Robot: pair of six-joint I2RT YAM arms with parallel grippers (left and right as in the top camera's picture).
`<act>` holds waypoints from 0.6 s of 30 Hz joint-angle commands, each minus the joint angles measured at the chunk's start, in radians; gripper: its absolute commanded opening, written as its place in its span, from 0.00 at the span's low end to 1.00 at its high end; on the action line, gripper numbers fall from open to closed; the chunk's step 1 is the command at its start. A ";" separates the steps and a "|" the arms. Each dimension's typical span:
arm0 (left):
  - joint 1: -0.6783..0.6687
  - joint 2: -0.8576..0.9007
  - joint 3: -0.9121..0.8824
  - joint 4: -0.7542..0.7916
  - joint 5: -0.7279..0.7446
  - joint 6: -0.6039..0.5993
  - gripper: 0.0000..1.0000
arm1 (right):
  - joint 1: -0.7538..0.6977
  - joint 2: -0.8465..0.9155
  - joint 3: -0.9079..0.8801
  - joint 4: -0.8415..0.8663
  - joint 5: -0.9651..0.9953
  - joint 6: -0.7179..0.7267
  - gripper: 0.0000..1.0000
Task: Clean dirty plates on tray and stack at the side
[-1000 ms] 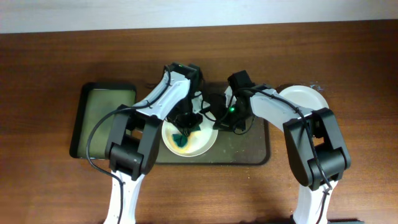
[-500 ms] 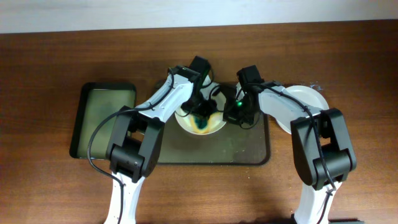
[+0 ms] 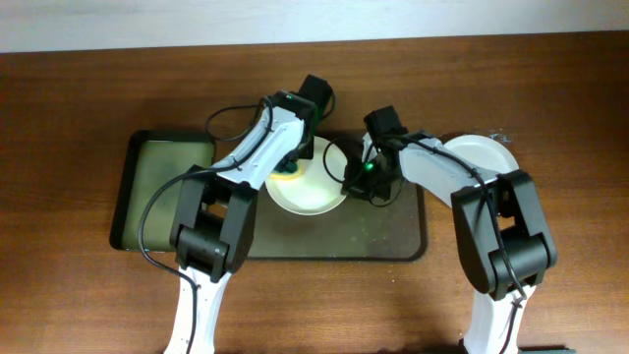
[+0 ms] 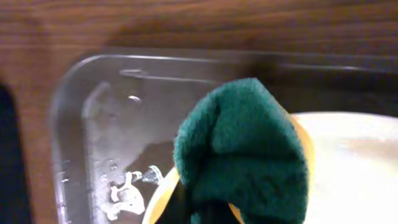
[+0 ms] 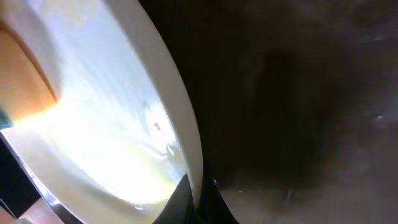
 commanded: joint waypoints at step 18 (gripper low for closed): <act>0.117 0.015 0.350 -0.319 0.370 0.193 0.00 | 0.065 -0.426 0.018 -0.384 0.720 -0.122 0.04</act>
